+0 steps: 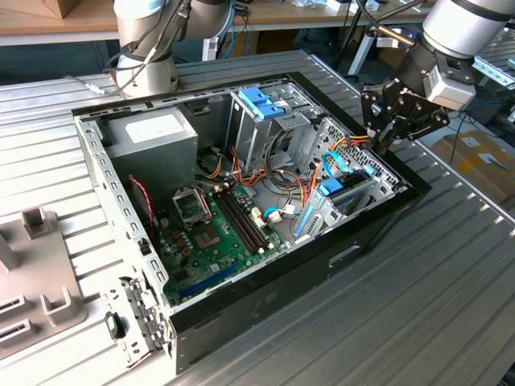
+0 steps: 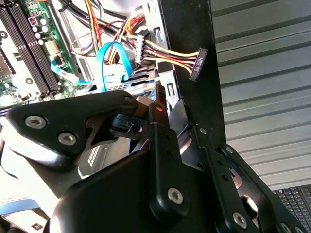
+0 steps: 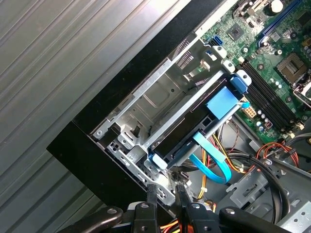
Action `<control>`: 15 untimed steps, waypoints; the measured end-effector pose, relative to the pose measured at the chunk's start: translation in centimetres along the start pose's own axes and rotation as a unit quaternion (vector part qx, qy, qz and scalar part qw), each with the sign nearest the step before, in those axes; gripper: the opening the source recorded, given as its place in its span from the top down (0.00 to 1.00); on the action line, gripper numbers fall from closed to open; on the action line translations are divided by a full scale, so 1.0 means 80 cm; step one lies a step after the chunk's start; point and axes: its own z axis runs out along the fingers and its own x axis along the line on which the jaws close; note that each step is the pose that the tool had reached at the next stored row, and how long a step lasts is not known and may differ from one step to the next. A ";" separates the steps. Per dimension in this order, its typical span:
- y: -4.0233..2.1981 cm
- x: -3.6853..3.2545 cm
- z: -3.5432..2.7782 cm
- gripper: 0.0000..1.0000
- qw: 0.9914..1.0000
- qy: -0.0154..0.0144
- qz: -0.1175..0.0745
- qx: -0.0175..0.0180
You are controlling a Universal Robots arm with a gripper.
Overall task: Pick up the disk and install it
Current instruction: 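Insert the second disk wire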
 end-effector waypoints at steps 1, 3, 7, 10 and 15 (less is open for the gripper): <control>-0.0004 0.0004 0.0000 0.71 1.000 0.000 0.000 0.000; -0.0013 0.0013 0.0000 0.71 1.000 0.000 0.000 0.000; -0.0028 0.0029 0.0001 0.71 1.000 0.000 0.000 0.000; -0.0035 0.0036 0.0002 0.71 1.000 0.000 0.000 0.000; -0.0036 0.0037 0.0002 0.71 1.000 0.000 0.000 0.000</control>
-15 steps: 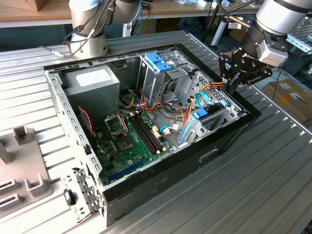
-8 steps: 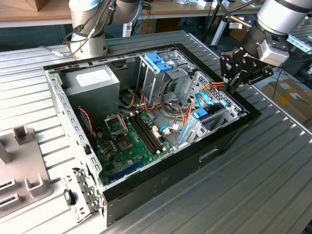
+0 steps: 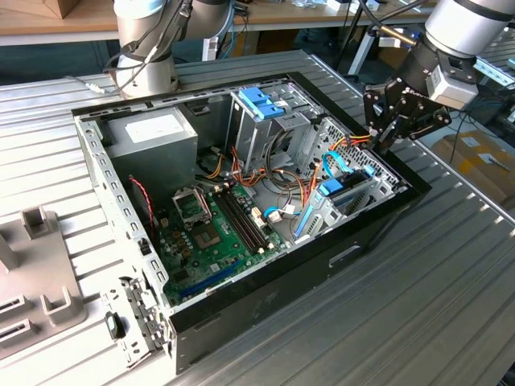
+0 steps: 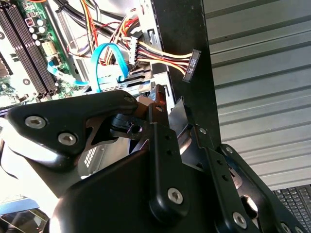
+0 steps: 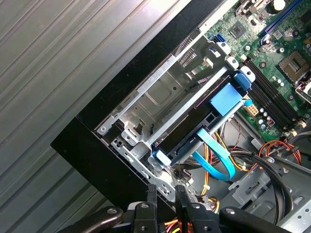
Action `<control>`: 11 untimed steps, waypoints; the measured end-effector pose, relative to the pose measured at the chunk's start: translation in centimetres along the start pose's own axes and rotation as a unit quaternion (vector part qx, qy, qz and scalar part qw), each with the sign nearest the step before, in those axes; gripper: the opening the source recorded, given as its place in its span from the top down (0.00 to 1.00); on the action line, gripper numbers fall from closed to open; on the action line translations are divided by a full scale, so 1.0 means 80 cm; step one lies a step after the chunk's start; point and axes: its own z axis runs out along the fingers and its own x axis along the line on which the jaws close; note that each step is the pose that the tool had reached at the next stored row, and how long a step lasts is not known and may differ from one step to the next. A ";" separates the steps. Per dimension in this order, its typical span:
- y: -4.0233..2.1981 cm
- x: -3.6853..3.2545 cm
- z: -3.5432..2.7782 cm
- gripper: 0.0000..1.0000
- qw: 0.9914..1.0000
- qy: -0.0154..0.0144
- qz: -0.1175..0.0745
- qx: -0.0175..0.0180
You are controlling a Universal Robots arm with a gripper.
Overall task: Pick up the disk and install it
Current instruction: 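Insert the second disk wire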
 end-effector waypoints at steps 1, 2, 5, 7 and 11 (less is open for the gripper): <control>0.0000 0.0000 0.0000 0.71 1.000 0.000 0.000 0.000; 0.0000 0.0000 0.0000 0.71 1.000 0.000 0.000 0.000; -0.0005 0.0005 -0.0013 0.71 1.000 0.000 0.000 0.000; -0.0009 0.0005 -0.0058 0.71 1.000 0.000 0.000 0.000; -0.0047 0.0042 -0.0071 0.71 1.000 -0.001 0.000 -0.001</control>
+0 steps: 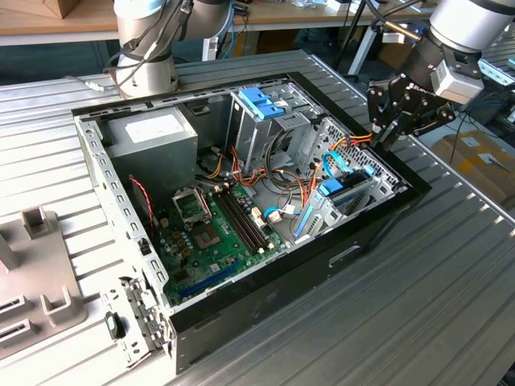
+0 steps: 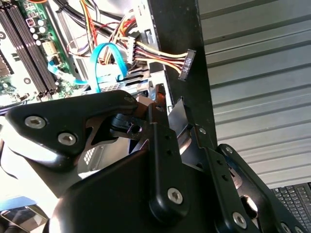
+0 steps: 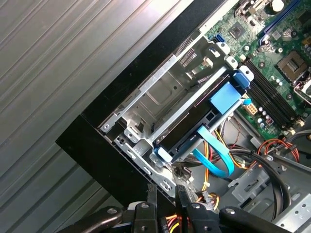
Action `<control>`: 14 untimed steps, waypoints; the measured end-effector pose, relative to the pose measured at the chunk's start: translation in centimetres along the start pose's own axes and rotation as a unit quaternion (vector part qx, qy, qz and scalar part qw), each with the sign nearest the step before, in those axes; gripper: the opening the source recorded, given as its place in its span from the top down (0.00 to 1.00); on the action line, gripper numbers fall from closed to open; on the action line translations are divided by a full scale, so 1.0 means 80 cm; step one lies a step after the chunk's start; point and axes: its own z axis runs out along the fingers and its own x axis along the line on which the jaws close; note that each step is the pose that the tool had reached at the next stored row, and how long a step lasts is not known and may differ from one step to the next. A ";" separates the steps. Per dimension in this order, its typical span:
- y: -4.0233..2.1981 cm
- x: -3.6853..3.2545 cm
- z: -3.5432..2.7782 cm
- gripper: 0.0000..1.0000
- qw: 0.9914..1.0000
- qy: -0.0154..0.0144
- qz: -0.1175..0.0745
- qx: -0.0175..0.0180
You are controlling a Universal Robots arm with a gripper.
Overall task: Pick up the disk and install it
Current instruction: 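Insert the second disk wire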
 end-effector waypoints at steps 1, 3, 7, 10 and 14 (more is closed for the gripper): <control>-0.0008 0.0008 0.0000 0.71 1.000 0.000 -0.001 0.000; -0.0017 0.0017 0.0001 0.71 1.000 -0.001 -0.009 0.000; -0.0032 0.0034 0.0002 0.71 0.999 -0.002 -0.036 -0.001; -0.0061 0.0063 0.0006 0.71 0.999 -0.003 -0.053 -0.001; -0.0077 0.0079 0.0007 0.71 0.998 -0.004 -0.063 -0.001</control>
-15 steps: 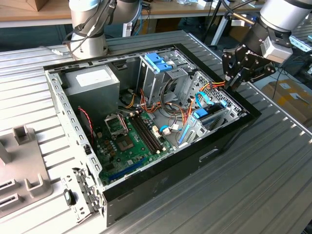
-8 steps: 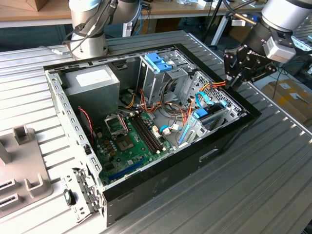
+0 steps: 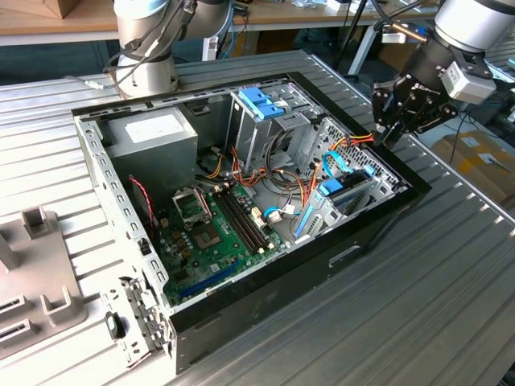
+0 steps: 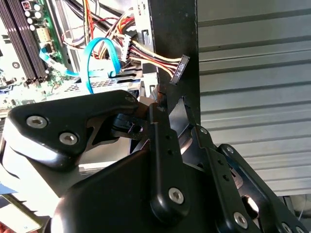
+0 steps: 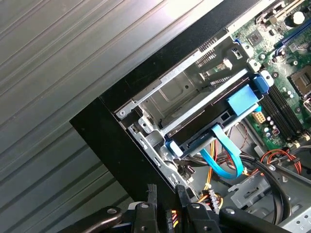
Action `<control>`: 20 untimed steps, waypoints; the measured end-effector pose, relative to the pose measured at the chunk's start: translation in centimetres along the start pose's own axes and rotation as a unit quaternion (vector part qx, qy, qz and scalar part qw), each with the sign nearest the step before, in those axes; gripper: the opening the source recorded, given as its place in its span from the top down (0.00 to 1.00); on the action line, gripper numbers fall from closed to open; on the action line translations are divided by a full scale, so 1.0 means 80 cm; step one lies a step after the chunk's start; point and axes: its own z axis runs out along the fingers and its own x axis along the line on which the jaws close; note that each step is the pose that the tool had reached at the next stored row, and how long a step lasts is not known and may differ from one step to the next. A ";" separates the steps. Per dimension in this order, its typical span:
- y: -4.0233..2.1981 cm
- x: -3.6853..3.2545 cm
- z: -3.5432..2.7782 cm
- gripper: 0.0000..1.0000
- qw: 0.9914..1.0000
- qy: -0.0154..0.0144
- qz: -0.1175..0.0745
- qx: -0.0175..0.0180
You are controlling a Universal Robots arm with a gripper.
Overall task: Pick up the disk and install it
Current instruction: 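Insert the second disk wire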
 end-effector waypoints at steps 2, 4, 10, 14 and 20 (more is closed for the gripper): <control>0.0000 0.0000 0.0001 0.71 1.000 0.000 0.000 0.000; -0.0011 -0.0008 0.0001 0.71 1.000 0.000 0.000 0.000; -0.0121 -0.0045 0.0014 0.71 1.000 0.000 -0.003 0.000; -0.0215 -0.0024 0.0033 0.71 1.000 -0.001 -0.008 0.000; -0.0247 -0.0046 0.0035 0.71 1.000 -0.001 -0.009 0.000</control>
